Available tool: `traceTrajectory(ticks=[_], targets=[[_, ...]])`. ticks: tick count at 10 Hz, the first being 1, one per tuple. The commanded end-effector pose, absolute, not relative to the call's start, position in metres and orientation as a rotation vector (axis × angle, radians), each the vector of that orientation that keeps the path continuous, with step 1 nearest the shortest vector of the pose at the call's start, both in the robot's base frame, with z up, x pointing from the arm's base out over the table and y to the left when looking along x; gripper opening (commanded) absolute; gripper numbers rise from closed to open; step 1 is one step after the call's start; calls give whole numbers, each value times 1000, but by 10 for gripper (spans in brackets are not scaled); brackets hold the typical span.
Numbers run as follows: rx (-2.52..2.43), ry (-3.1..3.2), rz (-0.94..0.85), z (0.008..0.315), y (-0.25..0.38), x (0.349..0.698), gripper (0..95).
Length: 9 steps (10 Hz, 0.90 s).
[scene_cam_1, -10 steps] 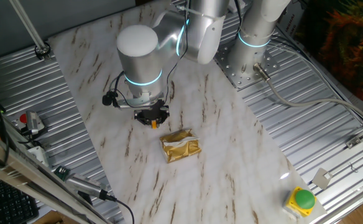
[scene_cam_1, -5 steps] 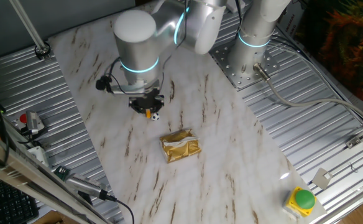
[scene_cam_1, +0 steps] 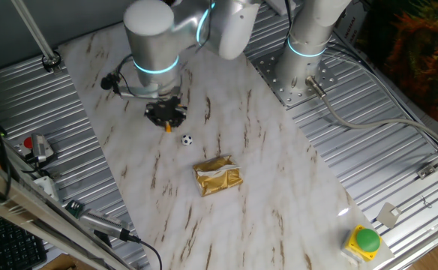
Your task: Remove the bubble ring from the ball
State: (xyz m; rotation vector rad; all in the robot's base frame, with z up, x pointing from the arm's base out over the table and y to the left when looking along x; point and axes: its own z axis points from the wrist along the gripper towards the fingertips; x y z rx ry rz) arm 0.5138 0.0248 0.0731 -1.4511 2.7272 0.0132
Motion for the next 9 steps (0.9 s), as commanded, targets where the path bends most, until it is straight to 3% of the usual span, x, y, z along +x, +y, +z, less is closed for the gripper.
traceTrajectory(ticks=[1,3,4,5,9], targets=[[-1421,2751,16,75,14,510,0],[-1435,2725,9,76,14,509,0],[-1448,2716,20,76,14,509,570],[-1463,2710,19,76,13,509,760],[-1477,2700,24,76,13,509,760]])
